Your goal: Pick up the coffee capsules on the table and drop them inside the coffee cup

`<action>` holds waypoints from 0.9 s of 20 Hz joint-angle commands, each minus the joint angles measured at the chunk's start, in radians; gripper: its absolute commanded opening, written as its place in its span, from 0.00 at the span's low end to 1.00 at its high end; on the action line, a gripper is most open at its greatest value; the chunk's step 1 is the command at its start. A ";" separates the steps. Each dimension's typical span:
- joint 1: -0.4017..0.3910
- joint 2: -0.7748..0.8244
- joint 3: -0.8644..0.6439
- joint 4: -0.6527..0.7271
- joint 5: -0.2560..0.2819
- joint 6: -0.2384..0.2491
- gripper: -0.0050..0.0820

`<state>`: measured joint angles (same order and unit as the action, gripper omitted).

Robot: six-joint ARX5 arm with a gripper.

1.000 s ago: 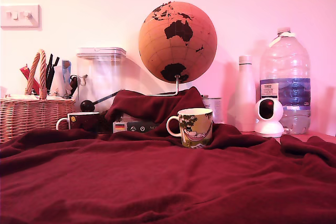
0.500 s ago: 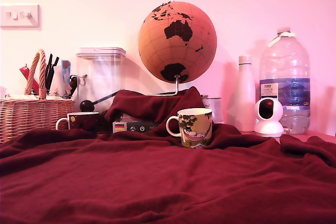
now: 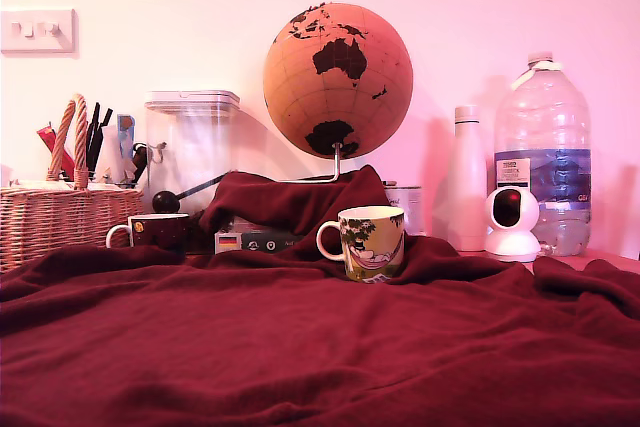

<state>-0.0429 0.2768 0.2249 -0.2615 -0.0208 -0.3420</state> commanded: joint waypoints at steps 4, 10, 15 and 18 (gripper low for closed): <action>0.035 0.158 -0.015 0.009 -0.029 -0.009 0.88; 0.058 0.180 -0.031 0.046 -0.047 0.002 0.88; 0.058 0.180 -0.040 0.052 -0.047 0.010 0.88; 0.058 0.180 -0.040 0.067 -0.047 0.013 0.88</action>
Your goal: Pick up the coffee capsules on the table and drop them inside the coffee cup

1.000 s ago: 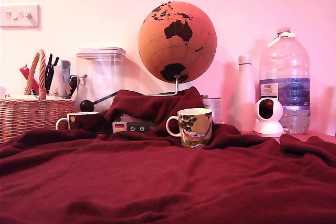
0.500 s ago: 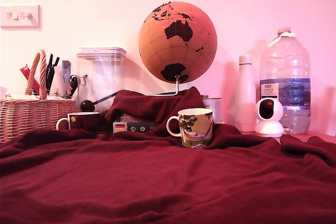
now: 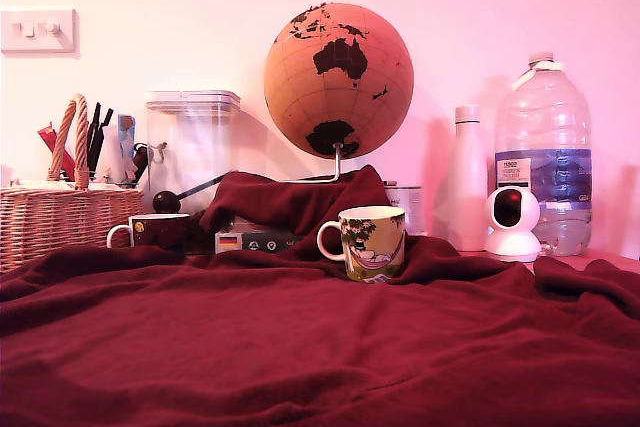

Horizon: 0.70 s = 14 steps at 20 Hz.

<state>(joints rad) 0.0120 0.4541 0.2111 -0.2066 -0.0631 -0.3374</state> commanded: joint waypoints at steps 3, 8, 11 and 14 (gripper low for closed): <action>0.003 0.003 -0.029 0.021 -0.005 0.023 0.88; 0.003 0.003 -0.127 0.161 -0.003 0.051 0.88; 0.003 0.002 -0.189 0.274 0.028 0.058 0.87; 0.004 0.004 -0.190 0.276 0.021 0.092 0.87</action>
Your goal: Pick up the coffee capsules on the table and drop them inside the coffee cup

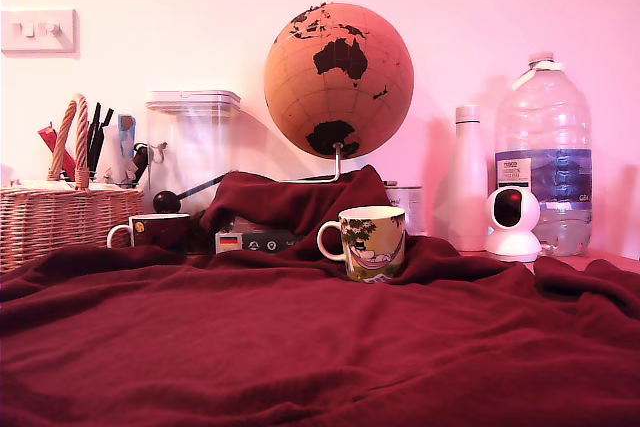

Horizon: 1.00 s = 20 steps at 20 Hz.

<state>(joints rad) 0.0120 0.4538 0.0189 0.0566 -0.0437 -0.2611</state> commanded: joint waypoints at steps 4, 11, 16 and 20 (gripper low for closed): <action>0.004 0.003 0.003 0.024 0.002 0.053 0.87; 0.006 0.014 0.003 0.029 0.008 0.036 0.87; 0.006 0.111 0.000 0.103 -0.006 0.037 0.87; 0.006 0.241 0.000 0.214 -0.006 0.049 0.87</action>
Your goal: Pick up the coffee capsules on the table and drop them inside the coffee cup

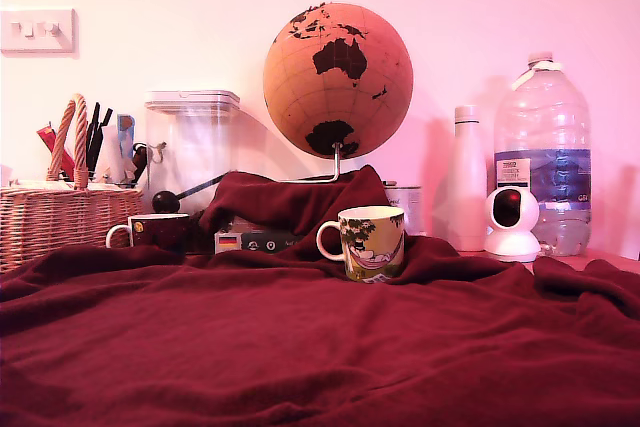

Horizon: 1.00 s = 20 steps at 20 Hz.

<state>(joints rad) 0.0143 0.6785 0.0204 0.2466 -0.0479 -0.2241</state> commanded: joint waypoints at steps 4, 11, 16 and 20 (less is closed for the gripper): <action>0.006 0.161 -0.002 0.152 0.008 0.024 0.87; 0.036 0.354 -0.002 0.332 0.019 0.042 0.87; 0.038 0.499 -0.002 0.485 0.048 0.053 0.87; 0.038 0.612 0.002 0.598 0.047 0.068 0.87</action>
<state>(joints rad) 0.0486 1.2755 0.0242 0.8196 -0.0013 -0.1680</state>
